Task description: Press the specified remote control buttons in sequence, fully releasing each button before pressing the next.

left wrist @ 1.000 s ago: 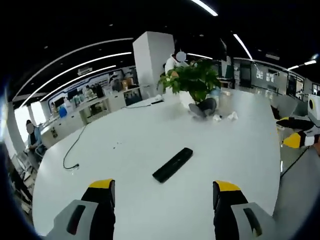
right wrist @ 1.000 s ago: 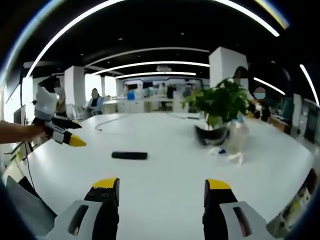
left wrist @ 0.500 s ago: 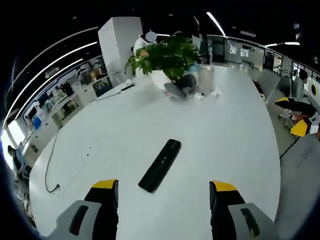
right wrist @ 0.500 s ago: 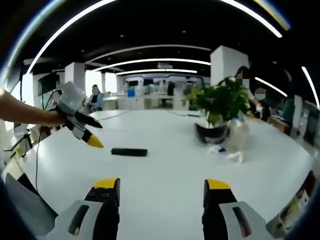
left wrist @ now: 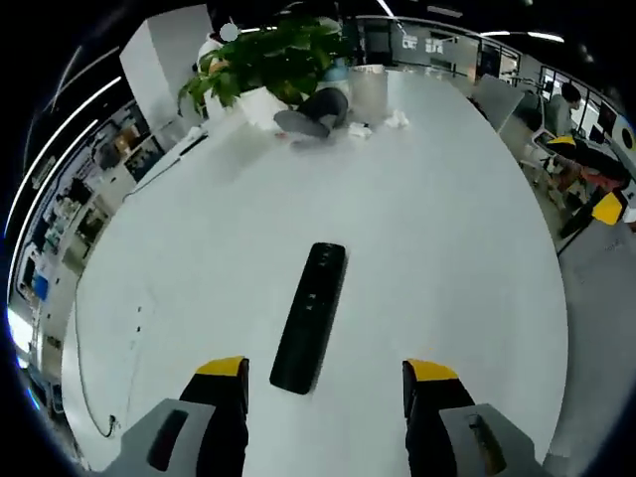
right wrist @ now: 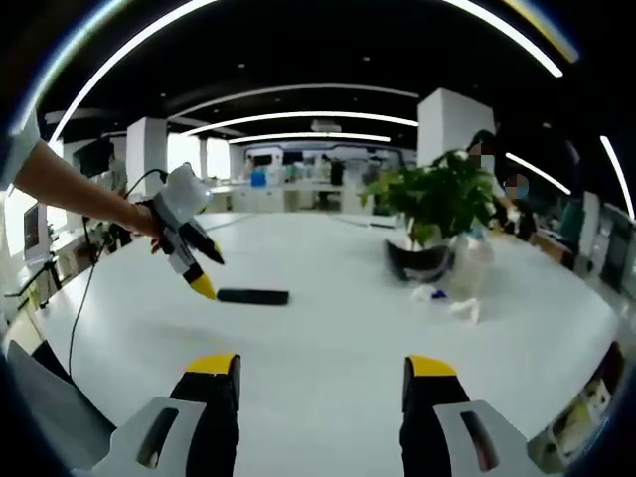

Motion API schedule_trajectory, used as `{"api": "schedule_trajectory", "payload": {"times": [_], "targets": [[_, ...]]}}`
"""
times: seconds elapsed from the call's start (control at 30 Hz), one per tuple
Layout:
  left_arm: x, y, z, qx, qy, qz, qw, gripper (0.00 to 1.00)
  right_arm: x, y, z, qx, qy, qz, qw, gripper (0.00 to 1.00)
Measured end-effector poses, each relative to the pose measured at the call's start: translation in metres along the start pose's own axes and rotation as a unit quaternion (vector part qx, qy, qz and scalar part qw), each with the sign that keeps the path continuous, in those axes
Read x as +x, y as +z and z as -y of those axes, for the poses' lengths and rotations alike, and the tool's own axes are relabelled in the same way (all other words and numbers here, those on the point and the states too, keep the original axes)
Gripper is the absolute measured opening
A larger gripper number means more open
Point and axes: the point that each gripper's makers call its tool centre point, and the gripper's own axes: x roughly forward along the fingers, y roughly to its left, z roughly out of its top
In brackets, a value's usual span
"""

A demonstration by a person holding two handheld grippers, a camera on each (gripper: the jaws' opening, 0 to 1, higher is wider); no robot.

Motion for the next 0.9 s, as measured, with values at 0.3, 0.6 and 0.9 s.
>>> {"api": "schedule_trajectory", "payload": {"times": [0.3,0.6,0.9], "targets": [[0.025,-0.003,-0.008,0.031,-0.031,-0.044,0.9981,0.6,0.001,-0.003,0.0,-0.005,-0.001,-0.011,0.9999,0.64],[0.043,-0.008,-0.017,0.072,-0.043,-0.087,0.9927,0.53,0.001,-0.005,0.001,-0.007,-0.005,-0.017,0.9998,0.63],[0.056,-0.006,-0.021,0.081,-0.06,-0.098,0.99,0.51,0.002,-0.007,0.0,-0.011,-0.007,-0.023,0.9997,0.62]]}}
